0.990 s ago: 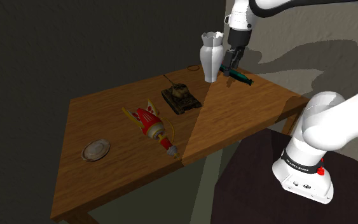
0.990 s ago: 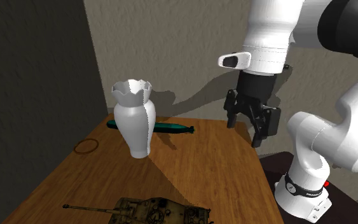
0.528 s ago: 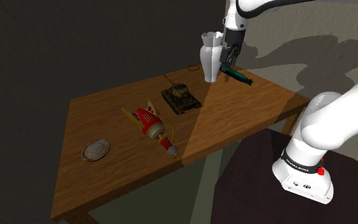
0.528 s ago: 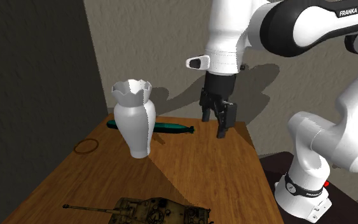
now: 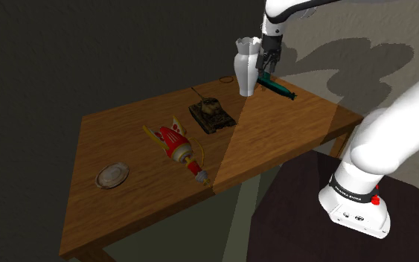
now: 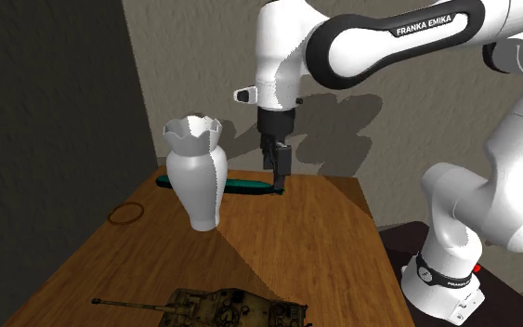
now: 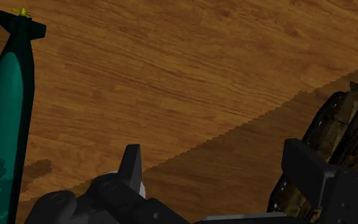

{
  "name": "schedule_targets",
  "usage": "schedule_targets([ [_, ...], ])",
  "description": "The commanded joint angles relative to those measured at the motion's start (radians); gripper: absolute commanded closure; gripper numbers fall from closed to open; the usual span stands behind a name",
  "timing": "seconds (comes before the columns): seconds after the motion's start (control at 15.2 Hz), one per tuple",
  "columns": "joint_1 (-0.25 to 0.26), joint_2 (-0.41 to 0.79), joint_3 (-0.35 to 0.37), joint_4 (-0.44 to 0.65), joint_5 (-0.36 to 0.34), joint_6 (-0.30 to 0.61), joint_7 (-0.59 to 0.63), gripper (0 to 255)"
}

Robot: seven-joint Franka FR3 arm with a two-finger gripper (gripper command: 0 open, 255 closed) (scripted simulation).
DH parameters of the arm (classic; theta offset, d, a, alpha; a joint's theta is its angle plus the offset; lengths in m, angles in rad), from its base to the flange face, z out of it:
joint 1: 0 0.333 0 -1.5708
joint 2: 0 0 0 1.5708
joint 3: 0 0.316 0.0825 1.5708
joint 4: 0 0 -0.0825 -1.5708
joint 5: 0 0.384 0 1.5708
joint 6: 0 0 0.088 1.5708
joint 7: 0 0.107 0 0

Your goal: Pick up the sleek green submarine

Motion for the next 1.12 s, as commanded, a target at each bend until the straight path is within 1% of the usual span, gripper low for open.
schedule_targets([
  [0.0, -0.011, 0.070, -0.029, 0.054, 0.006, 0.007, -0.024, 0],
  [0.26, -0.035, 0.203, -0.084, 0.163, 0.031, 0.012, -0.074, 0],
  [0.59, -0.078, 0.380, -0.143, 0.323, 0.084, -0.001, -0.140, 0],
  [0.79, -0.116, 0.493, -0.169, 0.434, 0.126, -0.021, -0.179, 0],
  [1.06, -0.183, 0.651, -0.192, 0.603, 0.186, -0.063, -0.223, 0],
])
